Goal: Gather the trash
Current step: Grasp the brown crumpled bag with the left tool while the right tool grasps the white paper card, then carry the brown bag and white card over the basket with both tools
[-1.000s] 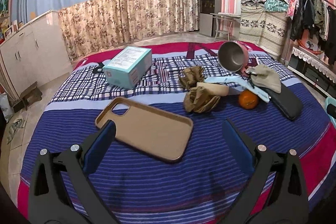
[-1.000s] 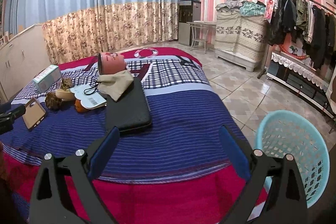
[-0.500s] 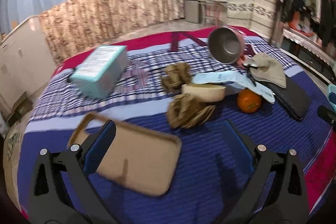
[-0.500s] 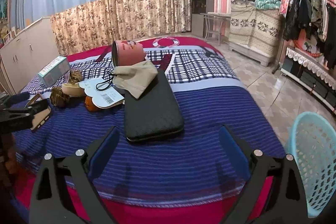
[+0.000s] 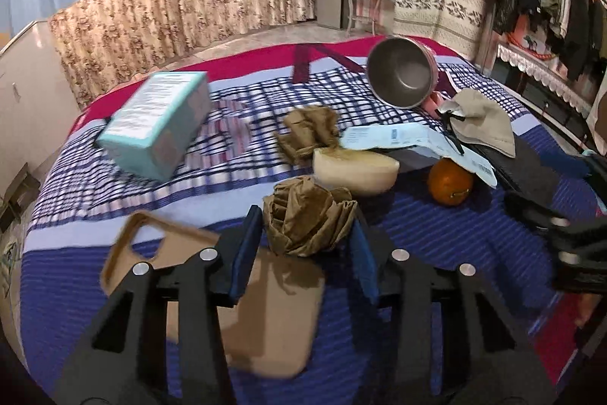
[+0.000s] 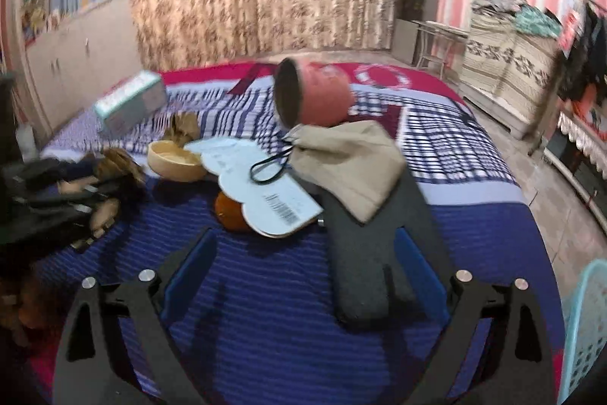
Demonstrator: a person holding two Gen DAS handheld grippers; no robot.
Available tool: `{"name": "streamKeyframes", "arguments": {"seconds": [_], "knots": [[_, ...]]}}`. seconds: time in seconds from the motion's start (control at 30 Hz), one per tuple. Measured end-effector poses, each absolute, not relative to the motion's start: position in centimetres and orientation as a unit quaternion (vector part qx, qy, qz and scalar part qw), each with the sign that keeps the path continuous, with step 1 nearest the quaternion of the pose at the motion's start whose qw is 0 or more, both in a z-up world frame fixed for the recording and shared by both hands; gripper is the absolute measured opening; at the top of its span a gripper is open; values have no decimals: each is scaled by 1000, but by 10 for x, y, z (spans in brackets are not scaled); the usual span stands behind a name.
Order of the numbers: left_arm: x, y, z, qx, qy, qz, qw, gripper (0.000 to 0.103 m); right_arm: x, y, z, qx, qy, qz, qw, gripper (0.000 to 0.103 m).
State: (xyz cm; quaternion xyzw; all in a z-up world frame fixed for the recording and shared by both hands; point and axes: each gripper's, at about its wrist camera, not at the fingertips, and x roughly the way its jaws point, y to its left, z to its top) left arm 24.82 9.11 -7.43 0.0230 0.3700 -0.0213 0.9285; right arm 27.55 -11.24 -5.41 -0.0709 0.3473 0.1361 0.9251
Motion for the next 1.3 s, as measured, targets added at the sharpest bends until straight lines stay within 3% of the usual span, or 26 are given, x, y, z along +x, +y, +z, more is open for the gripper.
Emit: {"name": "streamKeyframes", "arguments": {"seconds": [0.03, 0.17, 0.23, 0.4, 0.77, 1.3], "knots": [[242, 95, -73, 24, 369, -18, 929, 45, 279, -108, -57, -82, 352, 137, 922, 69], [222, 110, -68, 32, 359, -5, 933, 45, 288, -97, -62, -105, 362, 140, 916, 50], [216, 117, -66, 31, 356, 1, 934, 45, 289, -95, -60, -99, 365, 158, 912, 26], [214, 133, -61, 12, 353, 10, 936, 45, 278, -91, -51, -116, 349, 176, 913, 5], [202, 110, -39, 4, 330, -7, 944, 45, 221, -171, -20, -23, 335, 176, 925, 1], [205, -21, -5, 48, 287, -85, 953, 45, 149, -359, -6, 58, 298, -21, 953, 1]]}}
